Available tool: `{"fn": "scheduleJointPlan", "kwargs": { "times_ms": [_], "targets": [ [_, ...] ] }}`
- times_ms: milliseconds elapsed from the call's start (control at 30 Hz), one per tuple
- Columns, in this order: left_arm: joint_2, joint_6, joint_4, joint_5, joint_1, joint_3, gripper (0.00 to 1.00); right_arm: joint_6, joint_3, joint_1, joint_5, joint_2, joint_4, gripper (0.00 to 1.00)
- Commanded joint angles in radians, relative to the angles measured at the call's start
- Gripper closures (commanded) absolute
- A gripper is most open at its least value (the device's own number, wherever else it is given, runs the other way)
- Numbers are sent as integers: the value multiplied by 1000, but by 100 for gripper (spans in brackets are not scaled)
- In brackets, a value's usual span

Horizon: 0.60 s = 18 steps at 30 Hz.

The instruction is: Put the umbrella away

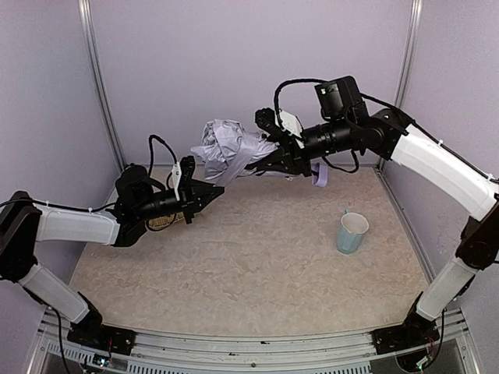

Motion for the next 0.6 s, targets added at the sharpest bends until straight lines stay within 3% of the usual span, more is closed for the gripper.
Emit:
{"fn": "scheduleJointPlan", "kwargs": {
  "times_ms": [0,133,300,433,567],
  "targets": [
    [120,58,-127,47,96,77,100,-81,10,98,-234,-120,11,100],
    [221,131,-207,109,149,225,100,-99,-66,202,-216,-107,-78,100],
    [286,186,-283,159,227,419,100,-21,-231,304,-1,-53,-170,100],
    [280,233,-336,199,235,521,100,30,-490,317,160,-19,-90,100],
    [223,297,-304,233,181,488,100,51,-602,341,348,100,-3,100]
  ]
}}
